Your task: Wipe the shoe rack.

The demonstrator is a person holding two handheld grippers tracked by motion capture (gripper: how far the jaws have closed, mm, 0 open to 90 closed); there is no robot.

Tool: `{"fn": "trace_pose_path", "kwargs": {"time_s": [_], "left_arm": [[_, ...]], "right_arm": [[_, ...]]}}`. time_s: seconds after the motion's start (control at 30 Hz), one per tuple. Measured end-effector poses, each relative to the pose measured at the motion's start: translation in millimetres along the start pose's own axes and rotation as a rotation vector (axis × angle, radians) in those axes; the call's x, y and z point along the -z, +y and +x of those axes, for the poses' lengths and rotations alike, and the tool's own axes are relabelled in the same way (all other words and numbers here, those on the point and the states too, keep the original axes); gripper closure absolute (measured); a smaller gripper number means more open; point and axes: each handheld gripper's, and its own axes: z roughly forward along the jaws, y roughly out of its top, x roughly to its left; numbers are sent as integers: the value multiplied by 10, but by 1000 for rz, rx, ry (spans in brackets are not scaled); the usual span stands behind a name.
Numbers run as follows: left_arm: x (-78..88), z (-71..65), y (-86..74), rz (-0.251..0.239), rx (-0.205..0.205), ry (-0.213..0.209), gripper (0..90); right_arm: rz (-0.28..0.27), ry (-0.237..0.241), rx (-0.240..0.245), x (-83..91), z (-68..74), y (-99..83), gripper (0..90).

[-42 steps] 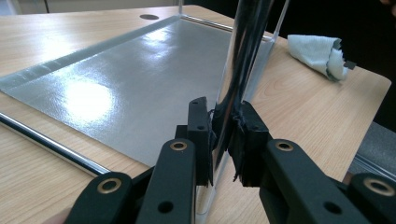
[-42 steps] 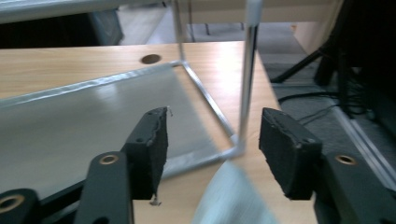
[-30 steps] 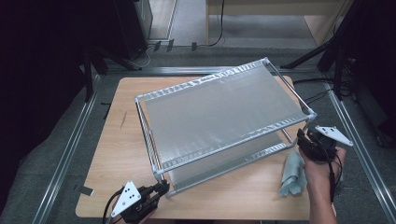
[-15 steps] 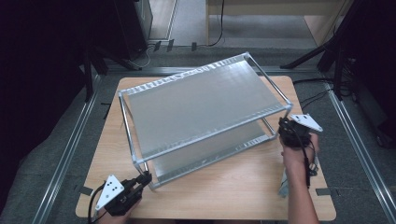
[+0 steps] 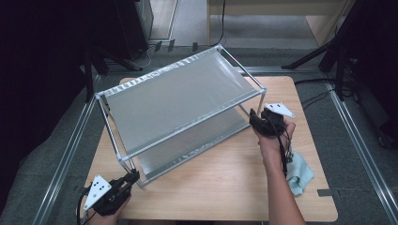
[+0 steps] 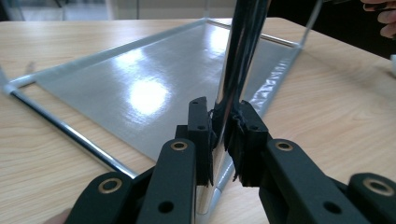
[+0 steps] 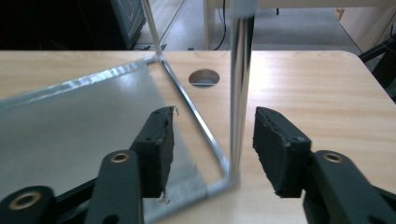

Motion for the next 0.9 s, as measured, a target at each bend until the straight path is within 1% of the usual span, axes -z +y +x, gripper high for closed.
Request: {"fn": "trace_pose_path", "kwargs": {"time_s": [0.07, 0.1, 0.17, 0.23, 0.27, 0.3, 0.33, 0.37, 0.43, 0.47, 0.5, 0.57, 0.67, 0.7, 0.77, 0.83, 0.87, 0.9], "left_arm": [[-43, -99, 2, 2, -14, -18, 803], [-70, -159, 2, 3, -24, -29, 804], [-132, -290, 4, 6, -40, -56, 804], [-206, -439, 2, 4, -69, -80, 806], [-251, -509, 4, -1, -75, -92, 807], [-293, -571, 12, 3, -87, -107, 808], [-336, -633, 24, 5, -95, -118, 808], [-379, -689, 35, 10, -105, -129, 809], [-465, -801, 57, 13, -124, -151, 811], [-513, -853, 71, 15, -127, -161, 812], [-565, -908, 87, 16, -123, -172, 812], [-669, -1020, 126, 22, -128, -192, 811], [-809, -1177, 163, 30, -141, -231, 805], [-836, -1213, 173, 23, -142, -239, 792], [-857, -1233, 195, 6, -157, -246, 708], [-837, -1194, 203, 2, -154, -261, 619], [-814, -1164, 202, 2, -159, -262, 589], [-783, -1126, 202, 1, -155, -269, 570]], "right_arm": [[12, 17, 34, 145, 11, -69, 404], [13, 19, 38, 223, 16, -111, 393], [16, 52, 44, 374, 39, -199, 358], [17, 77, 67, 515, 93, -309, 337], [22, 98, 89, 573, 131, -369, 315], [24, 105, 105, 630, 170, -430, 299], [25, 114, 108, 684, 204, -489, 279], [32, 135, 108, 734, 237, -542, 255], [30, 150, 108, 835, 304, -643, 232], [31, 165, 111, 877, 338, -696, 220], [33, 171, 120, 914, 377, -750, 208], [35, 171, 145, 973, 444, -864, 190], [46, 183, 157, 1034, 491, -1021, 190], [52, 185, 164, 1048, 501, -1068, 193], [63, 200, 154, 1069, 514, -1136, 193], [77, 242, 129, 1093, 535, -1169, 189], [77, 265, 122, 1108, 559, -1176, 186], [74, 281, 128, 1124, 590, -1181, 183]]}}
